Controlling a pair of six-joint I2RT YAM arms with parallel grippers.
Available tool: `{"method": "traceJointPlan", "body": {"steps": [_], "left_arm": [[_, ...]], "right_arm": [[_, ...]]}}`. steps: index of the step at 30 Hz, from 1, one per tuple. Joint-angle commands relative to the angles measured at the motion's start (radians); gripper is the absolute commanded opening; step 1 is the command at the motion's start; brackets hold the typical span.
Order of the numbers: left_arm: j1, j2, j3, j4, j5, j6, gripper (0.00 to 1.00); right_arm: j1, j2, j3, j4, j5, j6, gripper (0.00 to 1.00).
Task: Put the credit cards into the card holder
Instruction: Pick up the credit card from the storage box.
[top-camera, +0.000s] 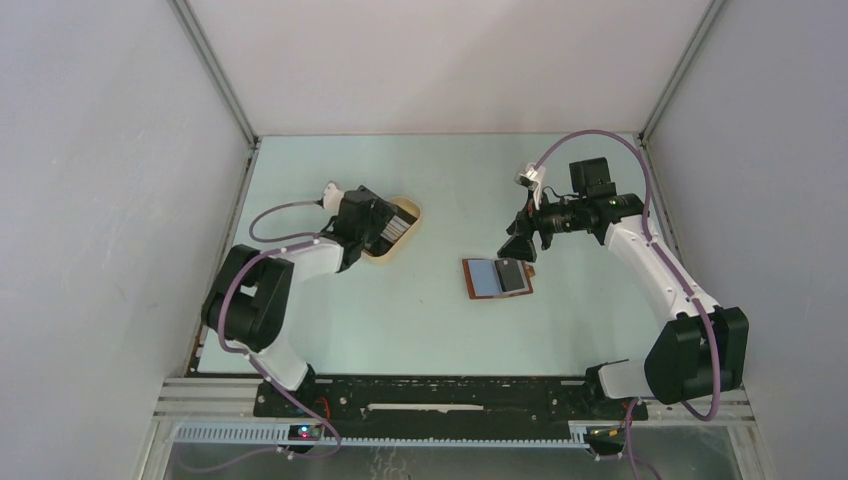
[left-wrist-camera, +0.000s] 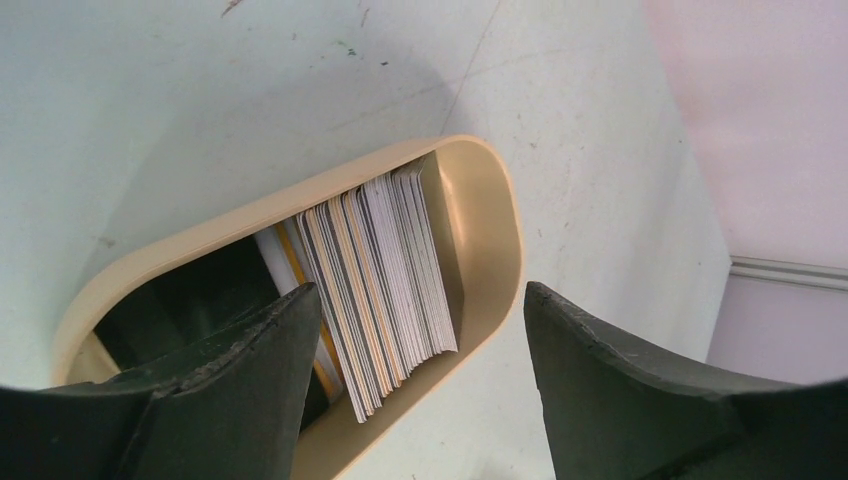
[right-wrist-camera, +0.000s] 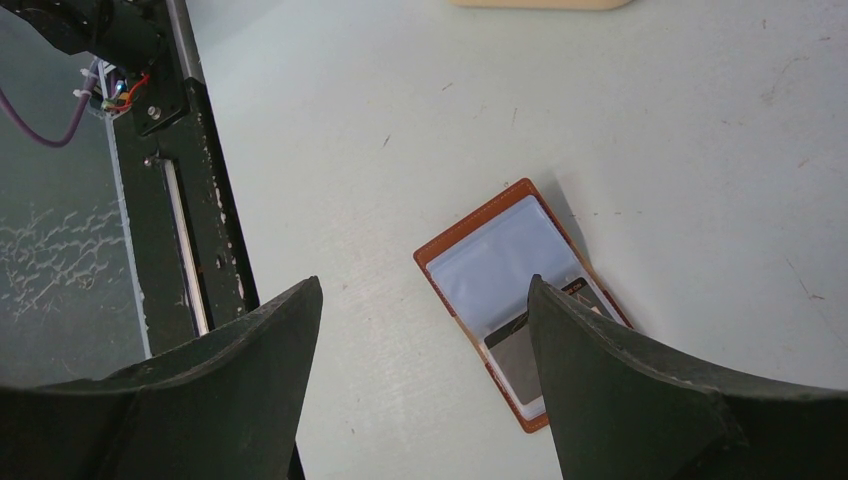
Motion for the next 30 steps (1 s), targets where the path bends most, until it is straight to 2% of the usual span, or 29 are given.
{"method": "traceJointPlan", "body": {"steps": [1, 12, 25, 30], "left_arm": [[0.011, 0.010, -0.012, 0.113, 0.021, 0.004, 0.78], [0.020, 0.099, 0.087, 0.104, 0.085, 0.005, 0.78], [0.057, 0.145, 0.035, 0.329, 0.225, 0.009, 0.79], [0.066, 0.168, 0.038, 0.356, 0.274, 0.022, 0.80]], "right_arm": [[-0.005, -0.011, 0.003, -0.009, -0.025, -0.017, 0.84], [-0.004, -0.017, 0.003, -0.012, -0.029, -0.020, 0.84], [-0.003, -0.017, 0.003, -0.014, -0.034, -0.023, 0.84], [-0.003, -0.017, 0.003, -0.015, -0.034, -0.025, 0.84]]}}
